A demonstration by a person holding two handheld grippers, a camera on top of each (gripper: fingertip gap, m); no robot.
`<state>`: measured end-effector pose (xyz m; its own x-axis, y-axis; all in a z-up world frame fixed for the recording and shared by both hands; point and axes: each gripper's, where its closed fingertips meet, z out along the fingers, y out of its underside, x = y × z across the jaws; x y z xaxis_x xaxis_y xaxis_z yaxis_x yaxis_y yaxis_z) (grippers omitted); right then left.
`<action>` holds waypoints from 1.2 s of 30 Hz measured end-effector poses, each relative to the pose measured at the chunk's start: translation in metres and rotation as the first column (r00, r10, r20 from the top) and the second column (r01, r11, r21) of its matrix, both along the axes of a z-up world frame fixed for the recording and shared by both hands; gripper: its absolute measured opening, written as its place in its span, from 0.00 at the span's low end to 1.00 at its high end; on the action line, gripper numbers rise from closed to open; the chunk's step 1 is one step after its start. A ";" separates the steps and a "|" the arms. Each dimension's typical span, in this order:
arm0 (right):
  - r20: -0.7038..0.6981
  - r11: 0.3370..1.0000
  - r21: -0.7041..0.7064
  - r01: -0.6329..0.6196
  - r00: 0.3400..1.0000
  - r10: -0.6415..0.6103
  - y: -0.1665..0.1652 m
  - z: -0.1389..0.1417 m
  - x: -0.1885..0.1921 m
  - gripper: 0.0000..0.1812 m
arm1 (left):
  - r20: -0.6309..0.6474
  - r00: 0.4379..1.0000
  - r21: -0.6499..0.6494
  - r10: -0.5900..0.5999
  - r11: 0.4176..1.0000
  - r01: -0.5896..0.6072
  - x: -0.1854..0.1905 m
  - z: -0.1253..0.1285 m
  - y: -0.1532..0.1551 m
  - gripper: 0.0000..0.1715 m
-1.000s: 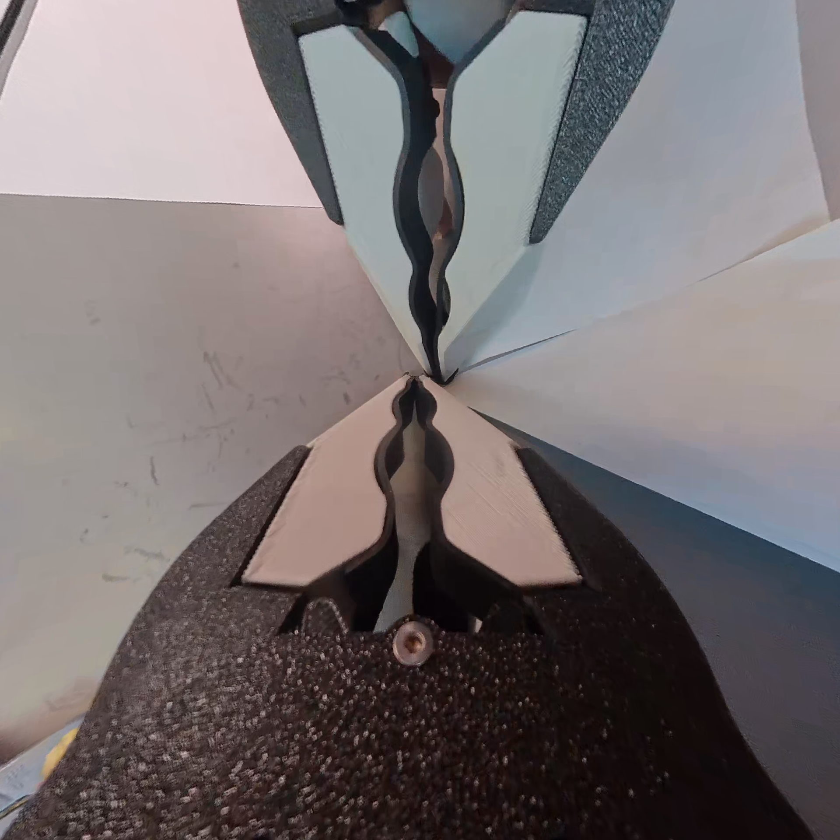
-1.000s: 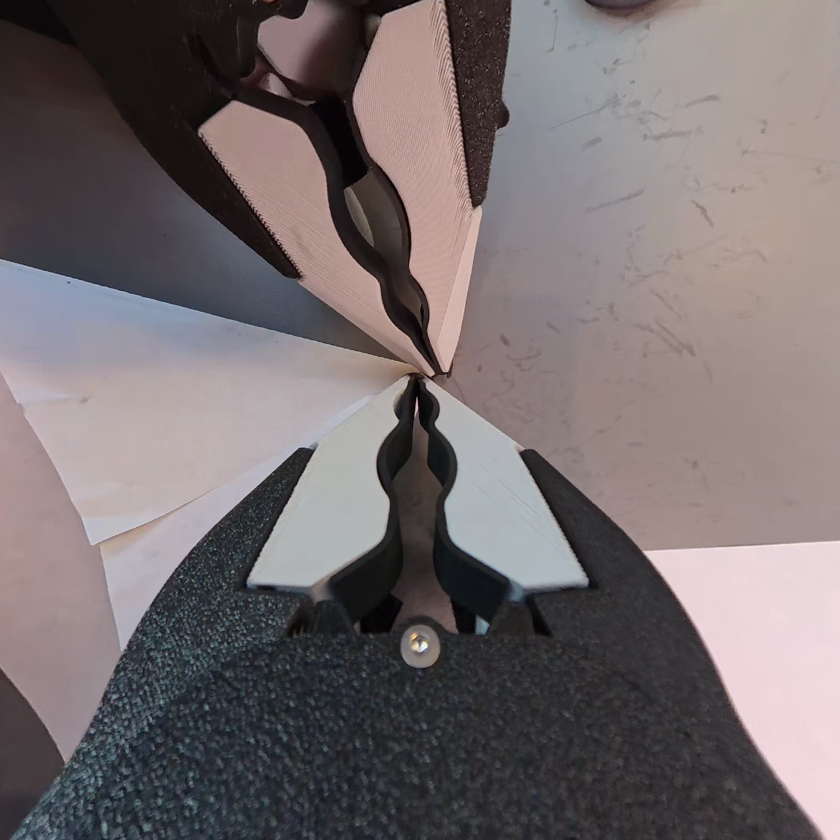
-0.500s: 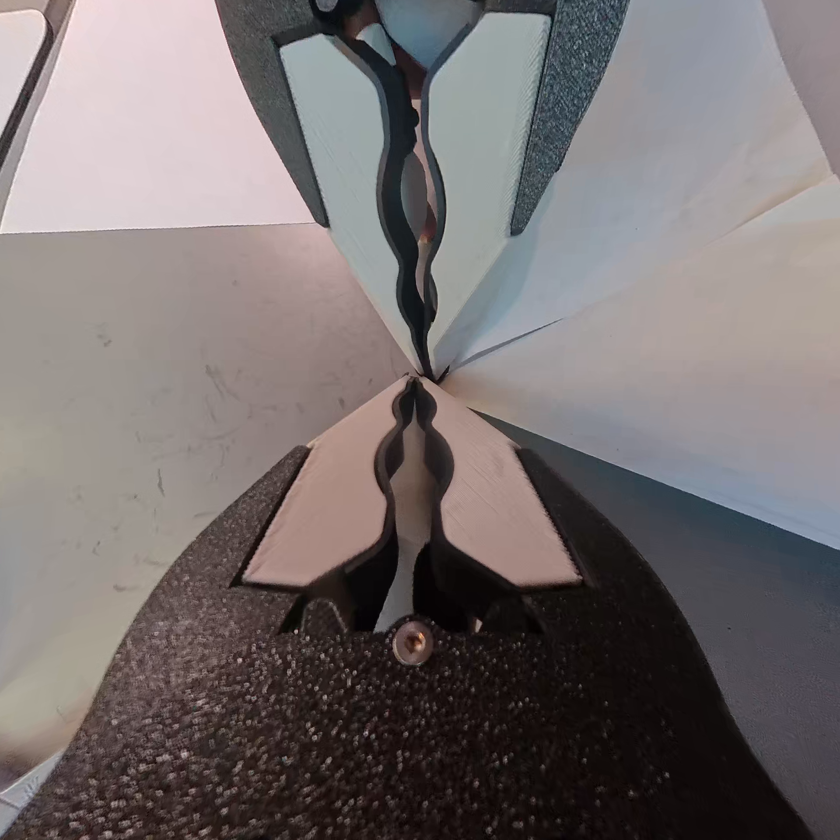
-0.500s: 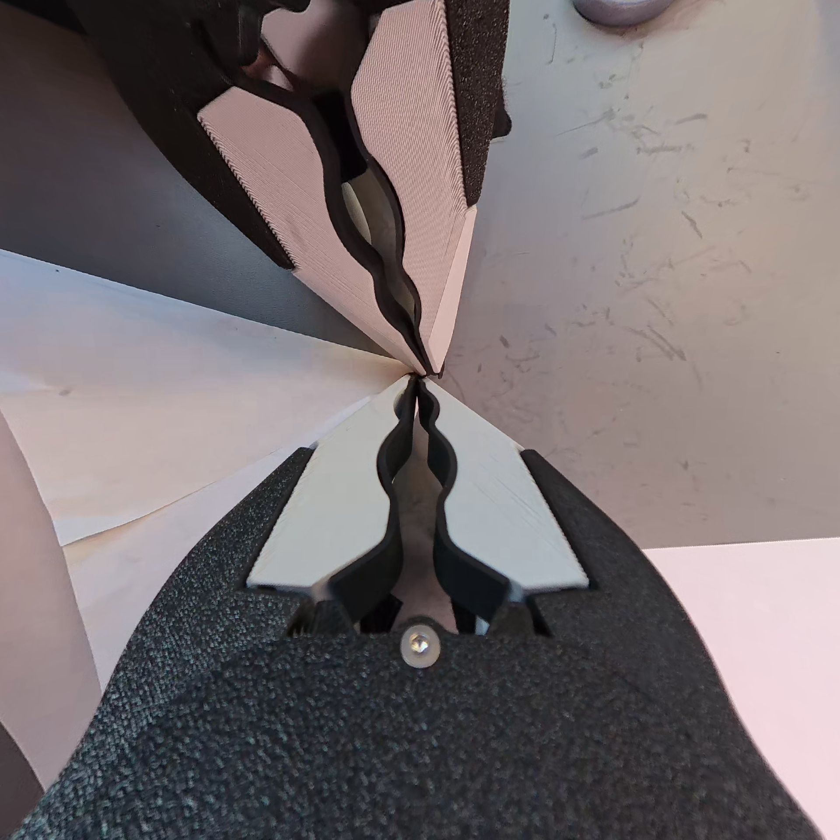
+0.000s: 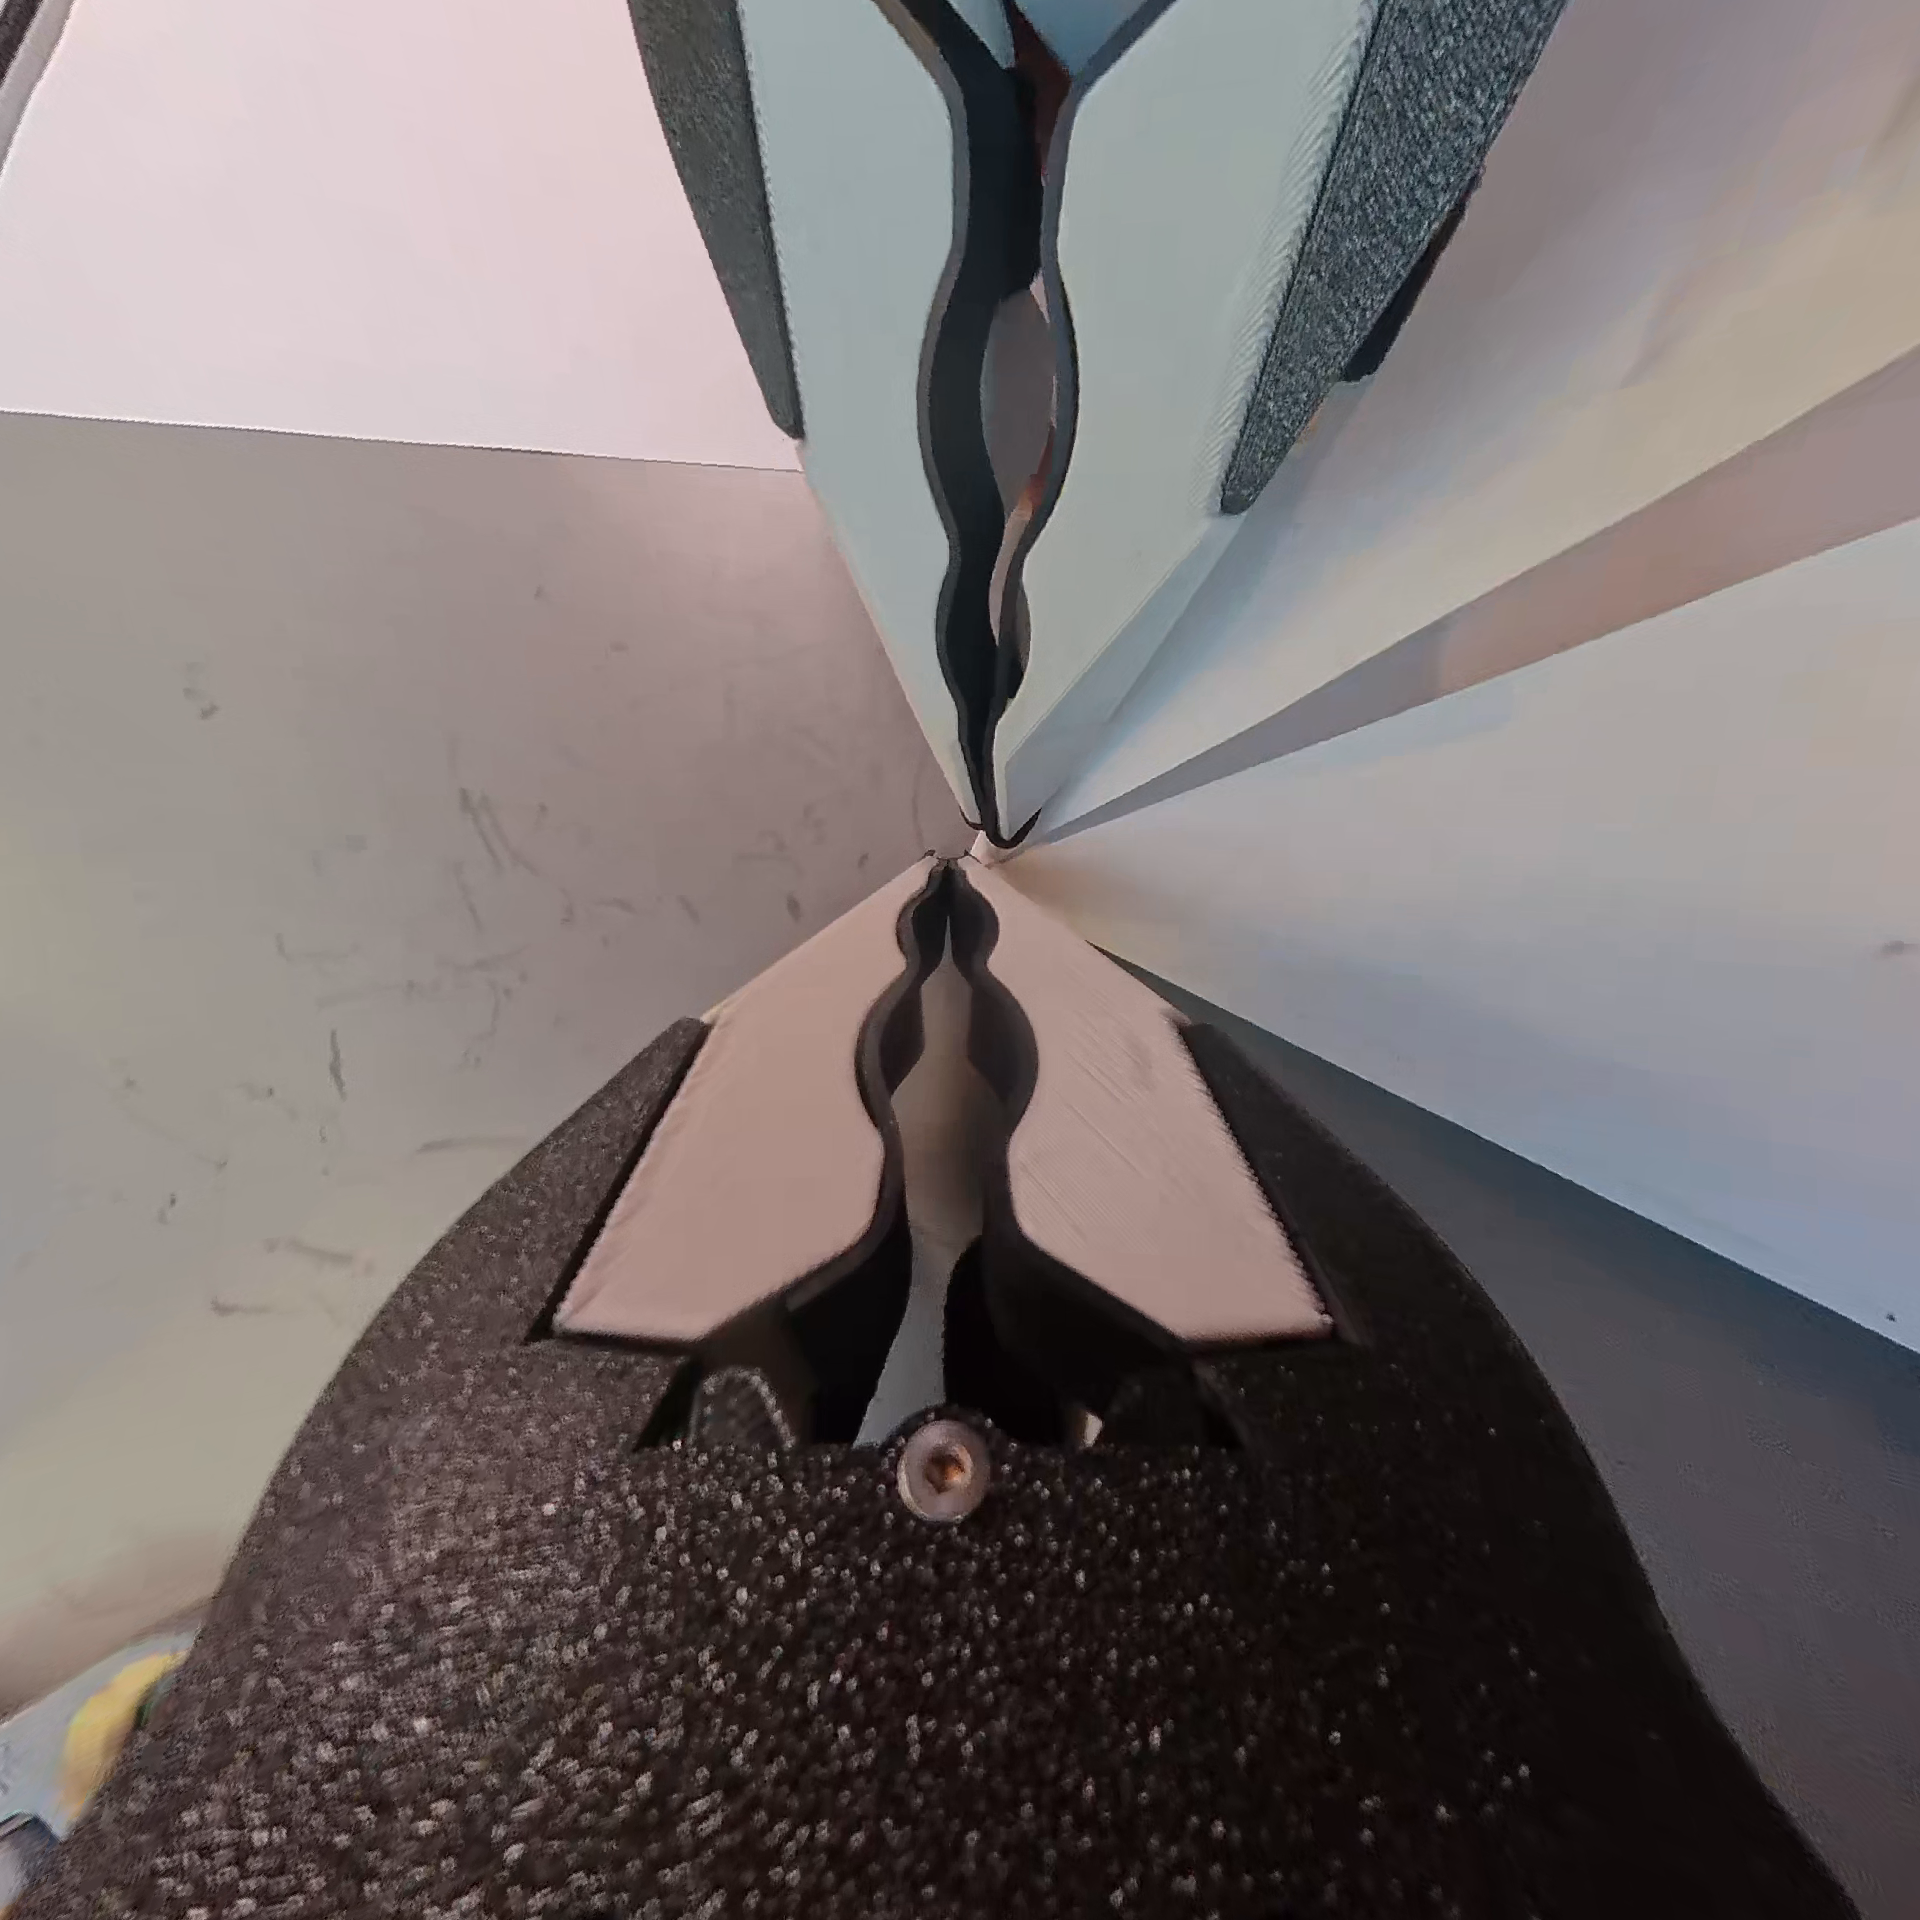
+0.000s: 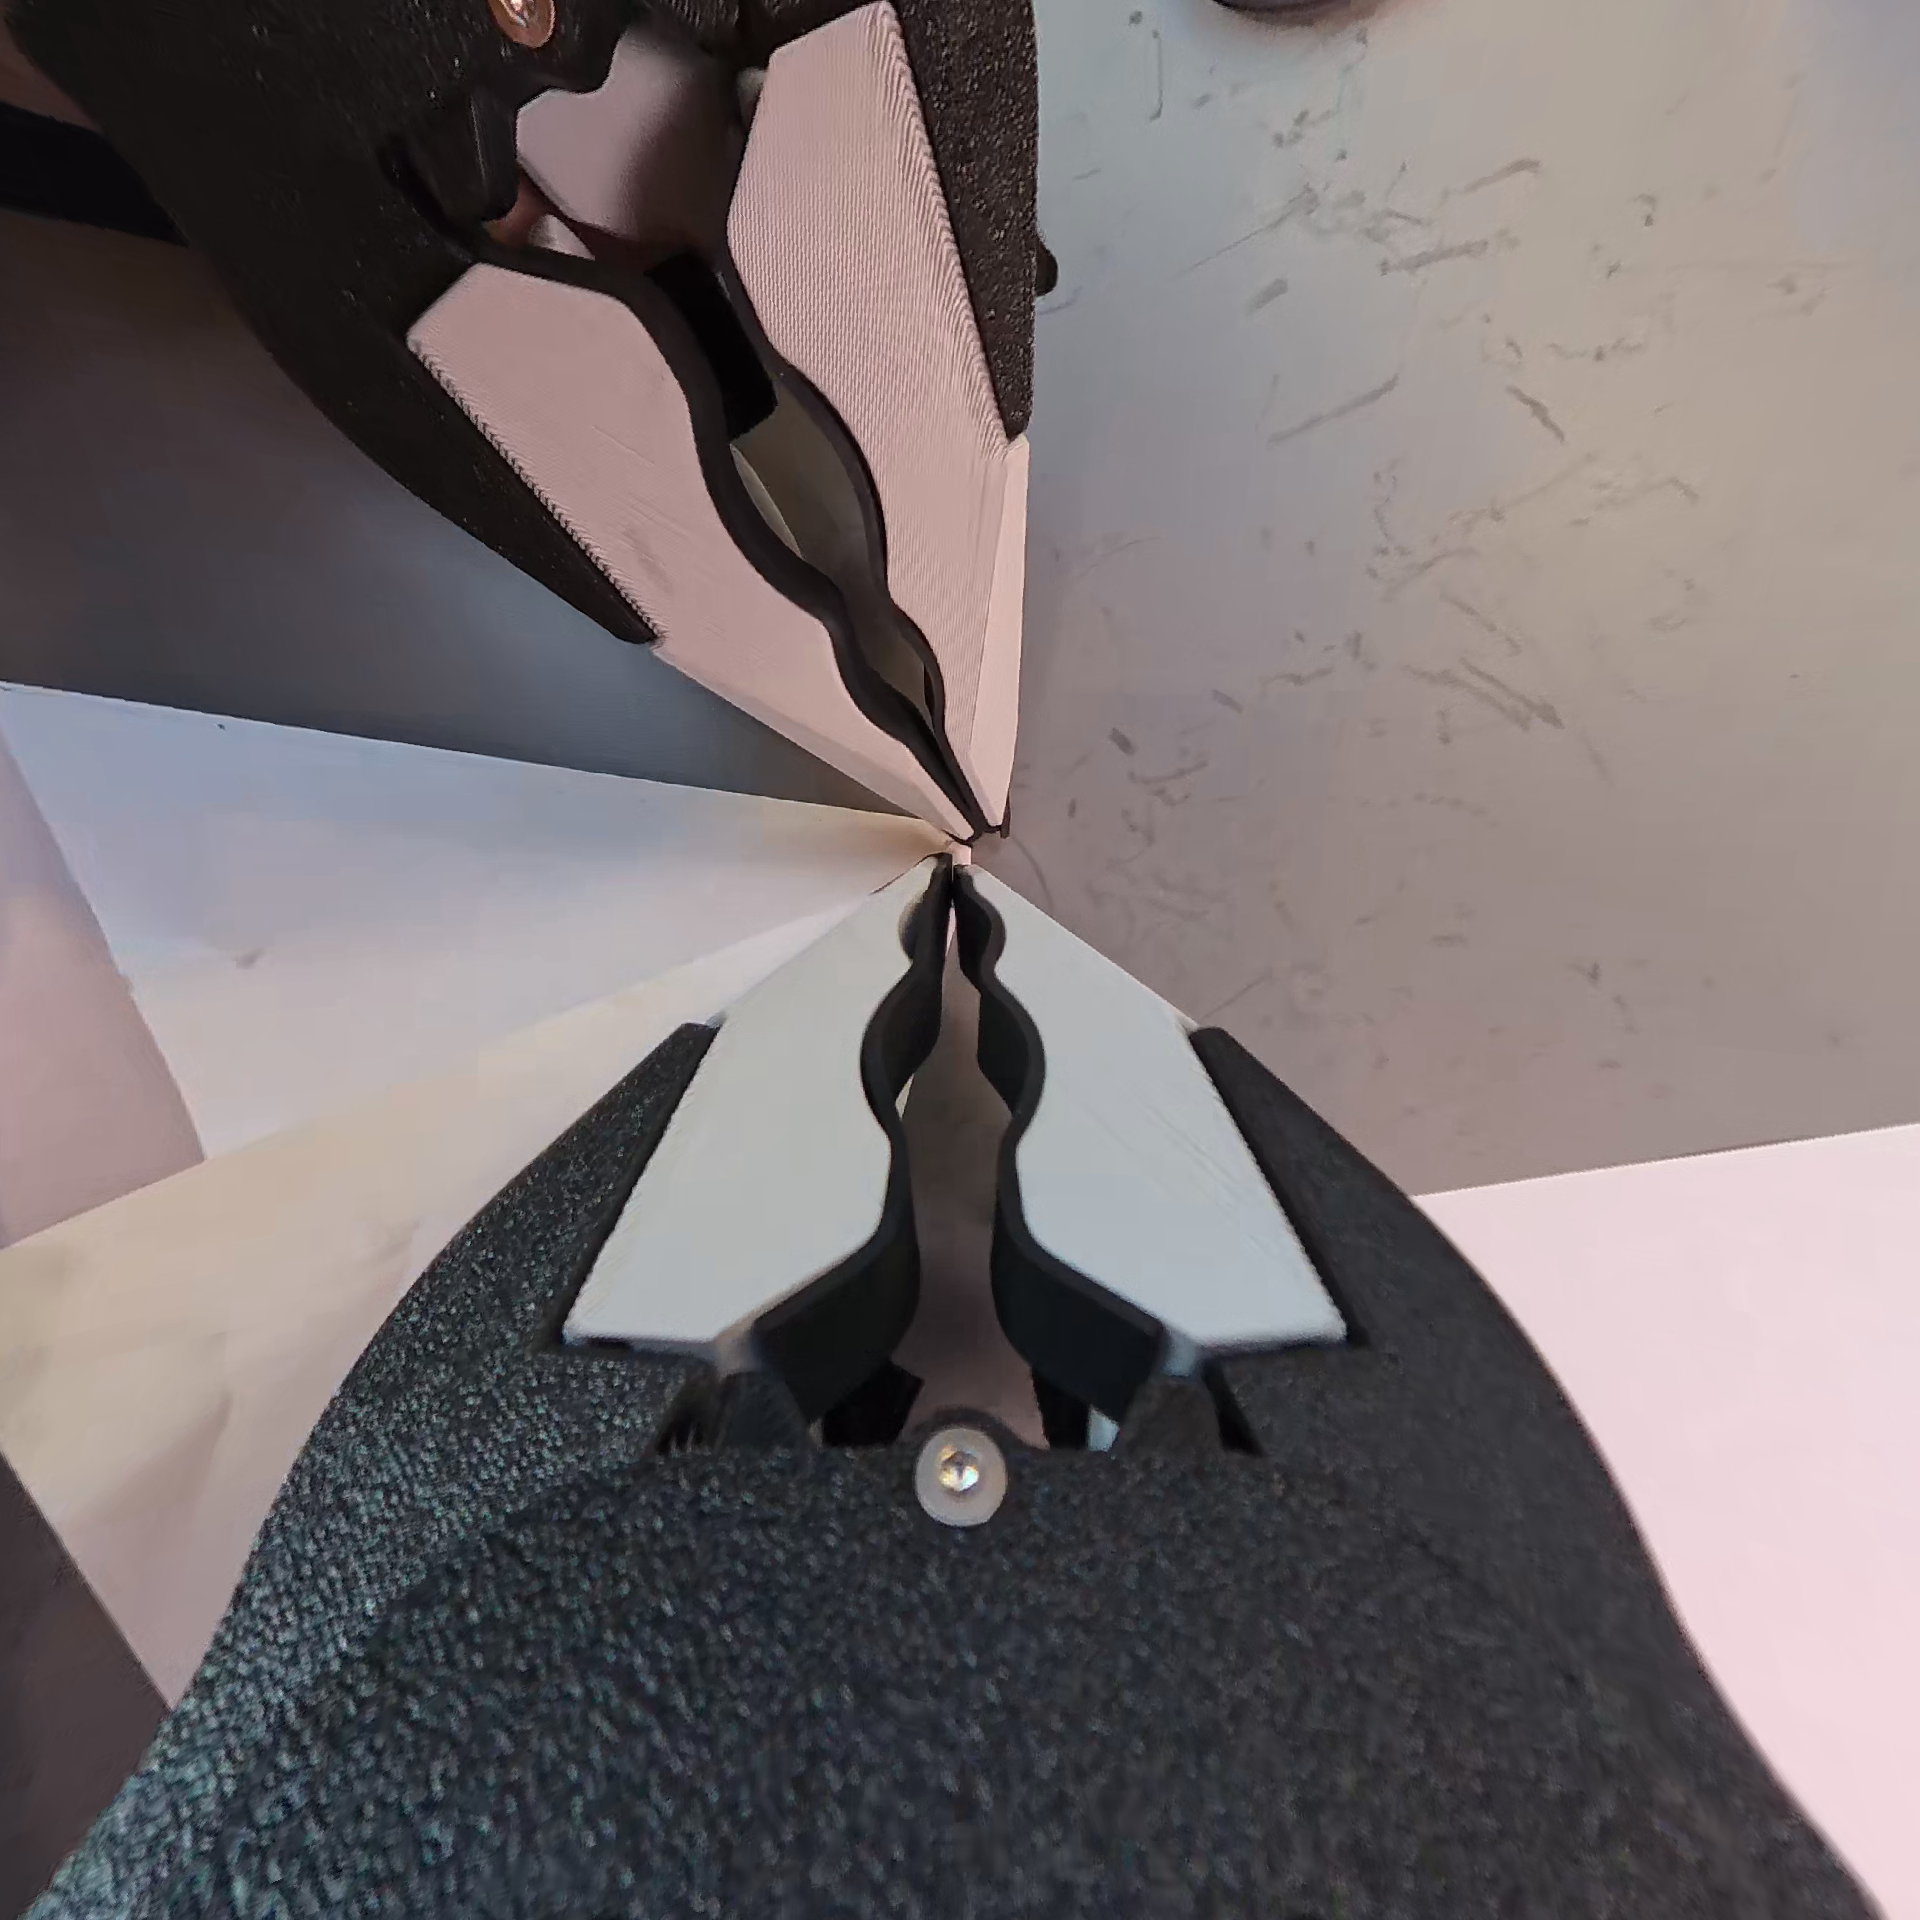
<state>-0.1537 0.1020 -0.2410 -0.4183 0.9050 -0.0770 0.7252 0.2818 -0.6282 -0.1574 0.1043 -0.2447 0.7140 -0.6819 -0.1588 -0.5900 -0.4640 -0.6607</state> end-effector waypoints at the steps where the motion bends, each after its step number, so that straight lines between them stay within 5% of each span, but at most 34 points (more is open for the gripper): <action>1: 0.001 1.000 -0.018 0.014 1.000 -0.014 0.001 0.001 0.000 0.00 | 0.018 1.000 -0.012 0.002 1.000 -0.002 0.000 0.000 0.000 0.00; 9: -0.021 0.997 0.080 -0.012 1.000 0.014 0.007 0.000 0.002 0.00 | 0.054 0.999 -0.090 0.004 0.996 0.001 0.001 0.000 0.000 0.00; 16: -0.046 0.990 0.139 -0.004 0.999 0.011 0.007 -0.001 0.003 0.00 | 0.389 0.910 -0.188 0.146 0.979 -0.076 -0.006 0.026 0.003 0.00; 26: -0.052 0.991 0.135 0.013 0.999 -0.006 0.007 -0.001 0.002 0.00 | 0.172 0.985 -0.130 0.024 0.992 -0.002 0.004 0.002 -0.004 0.00; 36: -0.120 0.951 0.310 -0.018 0.991 0.058 0.006 -0.001 0.003 0.00 | 0.118 0.991 -0.235 0.068 0.971 -0.039 0.003 0.000 -0.004 0.00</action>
